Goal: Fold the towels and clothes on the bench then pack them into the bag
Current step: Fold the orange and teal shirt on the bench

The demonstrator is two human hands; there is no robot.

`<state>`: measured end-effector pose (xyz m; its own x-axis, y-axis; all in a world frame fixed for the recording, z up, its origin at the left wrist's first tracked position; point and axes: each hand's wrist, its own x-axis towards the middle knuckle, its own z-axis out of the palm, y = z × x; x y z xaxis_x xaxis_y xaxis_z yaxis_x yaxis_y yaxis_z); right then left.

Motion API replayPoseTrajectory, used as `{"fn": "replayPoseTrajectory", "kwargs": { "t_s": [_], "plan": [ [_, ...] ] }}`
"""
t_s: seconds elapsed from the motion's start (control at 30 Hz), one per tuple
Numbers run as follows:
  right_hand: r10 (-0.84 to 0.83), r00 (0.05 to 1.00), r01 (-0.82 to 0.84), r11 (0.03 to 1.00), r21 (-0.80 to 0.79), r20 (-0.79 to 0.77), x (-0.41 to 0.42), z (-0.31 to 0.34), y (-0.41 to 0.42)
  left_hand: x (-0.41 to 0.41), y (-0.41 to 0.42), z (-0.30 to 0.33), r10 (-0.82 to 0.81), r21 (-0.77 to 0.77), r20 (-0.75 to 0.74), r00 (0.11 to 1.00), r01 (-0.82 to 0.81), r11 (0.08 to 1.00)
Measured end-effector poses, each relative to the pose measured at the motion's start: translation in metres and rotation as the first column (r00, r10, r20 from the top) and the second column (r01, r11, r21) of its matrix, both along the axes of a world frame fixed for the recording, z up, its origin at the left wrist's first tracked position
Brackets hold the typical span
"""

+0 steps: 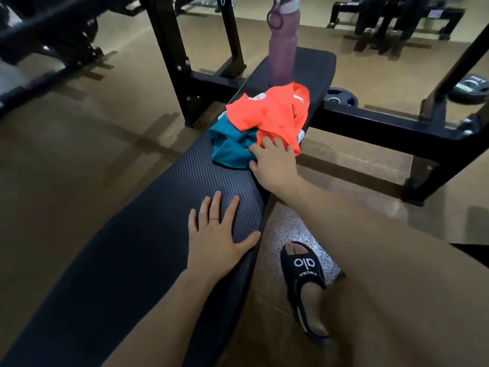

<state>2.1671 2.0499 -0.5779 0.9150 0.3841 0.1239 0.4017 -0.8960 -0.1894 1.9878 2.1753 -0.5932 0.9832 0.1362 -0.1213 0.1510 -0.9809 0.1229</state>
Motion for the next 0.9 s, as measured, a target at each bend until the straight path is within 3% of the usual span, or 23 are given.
{"fn": "replayPoseTrajectory", "kwargs": {
  "t_s": [0.13,0.27,0.4,0.47,0.53,0.77,0.9],
  "plan": [
    [0.014,1.0,-0.014,0.997,0.076,0.0,-0.026,0.005,0.011,0.0,0.003,0.0,-0.007,-0.015,-0.008,1.0,0.007,1.0],
    [0.097,0.975,-0.074,0.99,0.116,-0.202,-0.059,0.022,0.017,0.001,0.011,0.012,0.087,-0.311,-0.009,0.996,-0.086,0.947],
    [0.188,0.876,-0.131,0.979,0.156,-0.445,-0.106,0.036,0.018,-0.05,0.014,0.045,0.213,-0.704,-0.058,0.975,-0.192,0.683],
    [0.254,0.802,-0.158,0.963,0.219,-0.54,-0.137,0.044,0.022,-0.088,0.017,0.056,0.275,-0.82,-0.126,0.953,-0.256,0.511],
    [0.314,0.731,-0.14,0.938,0.317,-0.606,-0.171,0.047,0.028,-0.12,0.025,0.058,0.355,-0.869,-0.143,0.924,-0.289,0.402],
    [0.448,0.603,0.07,0.795,0.603,-0.66,-0.274,0.05,0.048,-0.206,0.05,0.07,0.416,-0.861,-0.055,0.908,-0.254,0.44],
    [0.51,0.566,0.024,0.775,0.632,-0.647,-0.297,0.071,0.053,-0.234,0.056,0.091,0.439,-0.872,-0.008,0.898,-0.221,0.437]
  ]
}}
